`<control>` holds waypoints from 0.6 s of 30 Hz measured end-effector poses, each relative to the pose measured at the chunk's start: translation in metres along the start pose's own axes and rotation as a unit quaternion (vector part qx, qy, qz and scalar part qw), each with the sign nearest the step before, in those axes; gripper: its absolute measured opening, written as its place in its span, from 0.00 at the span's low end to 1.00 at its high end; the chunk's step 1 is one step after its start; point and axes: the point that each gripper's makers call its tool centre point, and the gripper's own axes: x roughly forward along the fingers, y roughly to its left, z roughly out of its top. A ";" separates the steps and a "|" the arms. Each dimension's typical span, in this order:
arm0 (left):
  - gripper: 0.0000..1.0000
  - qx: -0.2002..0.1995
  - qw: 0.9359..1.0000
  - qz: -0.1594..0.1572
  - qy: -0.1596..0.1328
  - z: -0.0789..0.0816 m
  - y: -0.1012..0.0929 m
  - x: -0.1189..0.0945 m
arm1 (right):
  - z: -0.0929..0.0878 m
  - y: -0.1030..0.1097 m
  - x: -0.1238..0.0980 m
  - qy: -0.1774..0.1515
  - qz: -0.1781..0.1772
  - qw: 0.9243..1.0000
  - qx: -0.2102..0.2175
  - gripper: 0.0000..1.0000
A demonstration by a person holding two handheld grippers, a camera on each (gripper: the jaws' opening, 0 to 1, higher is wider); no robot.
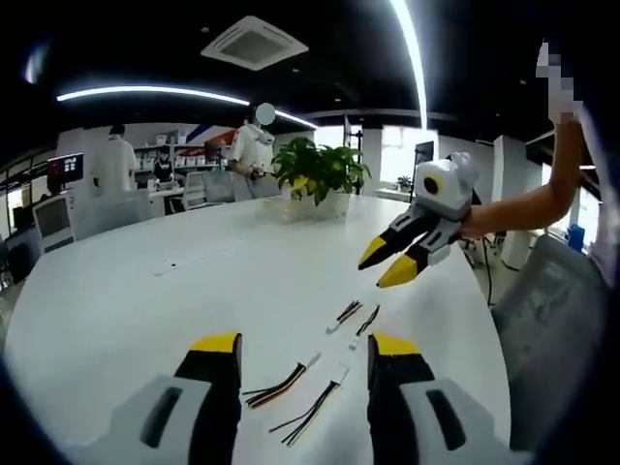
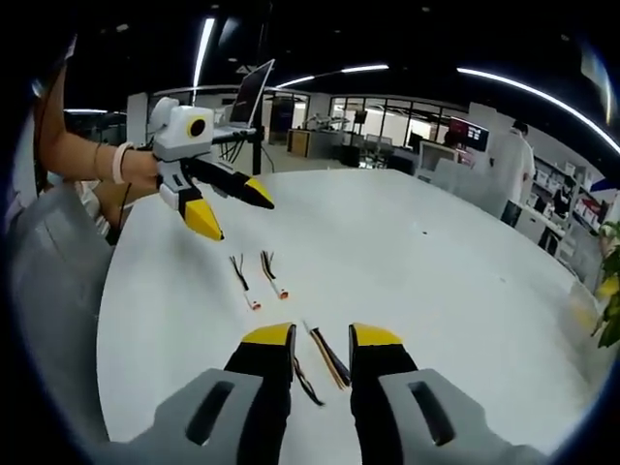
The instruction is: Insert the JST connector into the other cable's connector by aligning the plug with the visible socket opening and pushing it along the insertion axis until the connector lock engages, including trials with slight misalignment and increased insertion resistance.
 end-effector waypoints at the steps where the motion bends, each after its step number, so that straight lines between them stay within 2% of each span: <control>1: 0.47 -0.002 1.000 0.000 0.001 0.000 0.001 0.001 | 0.000 0.000 0.000 0.000 0.000 1.000 0.000 0.20; 8: 0.45 -0.020 1.000 -0.004 0.001 -0.005 0.007 0.009 | -0.007 -0.003 0.005 0.009 0.007 1.000 -0.004 0.19; 14: 0.39 -0.016 0.999 -0.032 -0.004 -0.009 0.004 0.017 | -0.014 -0.002 0.010 0.009 0.028 1.000 -0.005 0.15; 18: 0.40 -0.025 0.999 -0.037 0.001 -0.014 0.005 0.020 | -0.017 -0.004 0.013 0.010 0.032 0.999 -0.006 0.15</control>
